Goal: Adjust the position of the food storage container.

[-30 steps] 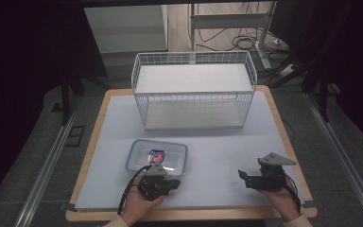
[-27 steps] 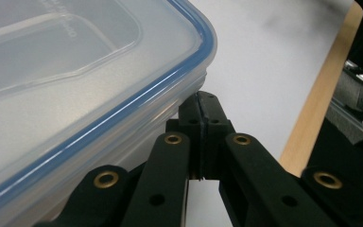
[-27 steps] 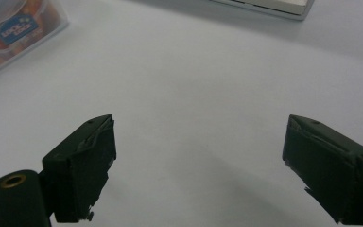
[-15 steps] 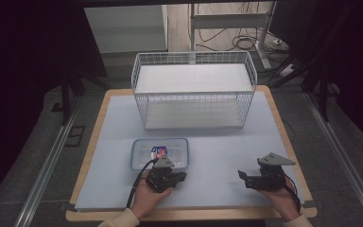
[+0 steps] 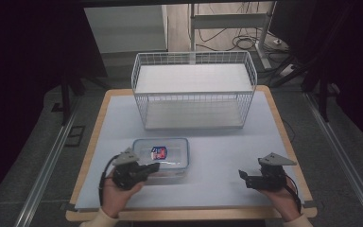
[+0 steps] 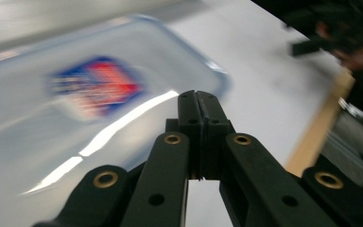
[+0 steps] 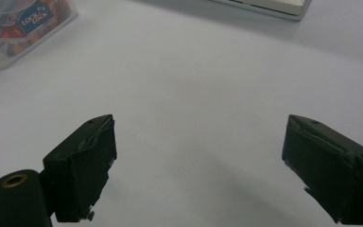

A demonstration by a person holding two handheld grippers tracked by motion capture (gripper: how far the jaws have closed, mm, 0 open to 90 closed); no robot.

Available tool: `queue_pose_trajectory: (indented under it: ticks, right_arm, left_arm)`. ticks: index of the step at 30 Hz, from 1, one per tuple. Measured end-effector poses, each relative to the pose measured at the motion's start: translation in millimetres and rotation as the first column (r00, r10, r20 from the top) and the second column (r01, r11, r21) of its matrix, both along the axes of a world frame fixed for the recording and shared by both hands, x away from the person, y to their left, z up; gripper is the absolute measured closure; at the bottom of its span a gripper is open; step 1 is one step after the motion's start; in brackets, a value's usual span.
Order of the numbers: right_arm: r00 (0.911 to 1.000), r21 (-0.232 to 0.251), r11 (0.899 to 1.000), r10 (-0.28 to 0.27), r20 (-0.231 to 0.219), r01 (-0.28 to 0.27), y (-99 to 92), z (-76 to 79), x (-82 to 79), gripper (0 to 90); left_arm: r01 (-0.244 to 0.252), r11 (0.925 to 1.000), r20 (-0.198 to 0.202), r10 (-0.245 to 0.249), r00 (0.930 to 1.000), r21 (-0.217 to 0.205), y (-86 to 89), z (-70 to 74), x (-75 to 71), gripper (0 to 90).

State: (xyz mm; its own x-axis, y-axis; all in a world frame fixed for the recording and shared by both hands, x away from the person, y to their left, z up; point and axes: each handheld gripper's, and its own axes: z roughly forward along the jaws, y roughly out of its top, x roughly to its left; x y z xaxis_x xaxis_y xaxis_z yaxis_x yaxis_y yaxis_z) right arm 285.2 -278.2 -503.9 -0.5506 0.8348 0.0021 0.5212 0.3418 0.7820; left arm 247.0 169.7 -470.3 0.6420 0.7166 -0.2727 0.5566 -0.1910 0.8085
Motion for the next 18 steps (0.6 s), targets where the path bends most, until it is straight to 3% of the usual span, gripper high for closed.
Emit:
queue_pose_trajectory:
  ticks: [1,2,3,6,7,8,9,10,13,14,16,18]
  right_arm:
    - [1.0,0.001,1.0,-0.002,0.002,0.002,-0.6,0.1,0.4,10.8]
    - [1.0,0.001,1.0,-0.002,0.002,0.002,-0.6,0.1,0.4,10.8]
    - [1.0,0.003,1.0,-0.004,0.001,0.004,-1.0,0.2,0.7,10.8]
    - [0.9999,0.002,1.0,-0.012,0.004,0.012,-1.9,-0.4,1.5,11.5]
    - [0.9999,0.001,1.0,-0.01,0.005,0.01,-1.8,-0.6,1.7,11.6]
    - [0.9999,0.001,1.0,-0.01,0.005,0.01,-1.8,-0.6,1.7,11.6]
    - [1.0,0.0,1.0,-0.007,0.004,0.007,-1.3,-0.9,1.9,11.7]
    - [1.0,0.0,1.0,-0.007,0.004,0.007,-1.3,-0.9,1.9,11.7]
    - [1.0,-0.007,1.0,-0.001,0.001,0.001,0.0,-1.9,2.2,11.8]
    - [1.0,-0.007,1.0,-0.001,0.001,0.001,0.0,-1.9,2.2,11.8]
    - [1.0,-0.009,1.0,0.001,0.002,-0.001,0.3,-2.1,2.3,12.1]
    - [1.0,-0.01,1.0,0.001,0.007,-0.001,0.1,-1.5,2.5,12.2]
  left_arm:
    - [-0.053,0.9986,-0.006,0.053,0.9986,-0.004,17.4,-0.5,5.6,89.8]
    - [-0.053,0.9986,-0.006,0.053,0.9986,-0.004,17.4,-0.5,5.6,89.8]
    - [-0.095,0.9954,-0.014,0.095,0.9954,-0.01,32.0,-1.3,9.9,89.8]
    - [-0.15,0.9881,-0.039,0.149,0.9881,-0.034,55.0,-3.7,16.4,89.8]
    - [-0.191,0.9811,-0.053,0.19,0.9804,-0.029,66.7,-7.6,20.5,89.8]
    - [-0.191,0.9811,-0.053,0.19,0.9804,-0.029,66.7,-7.6,20.5,89.8]
    - [-0.224,0.9745,-0.067,0.223,0.9724,-0.007,76.5,-14.6,25.2,89.8]
    - [-0.224,0.9745,-0.067,0.223,0.9724,-0.007,76.5,-14.6,25.2,89.8]
    - [-0.259,0.966,-0.115,0.257,0.9596,0.003,86.9,-31.1,37.7,89.9]
    - [-0.259,0.966,-0.115,0.257,0.9596,0.003,86.9,-31.1,37.7,89.9]
    - [-0.273,0.9621,-0.136,0.27,0.9531,0.003,87.6,-37.1,45.7,89.9]
    - [-0.266,0.9638,-0.146,0.265,0.9531,0.013,83.0,-41.5,55.3,89.9]
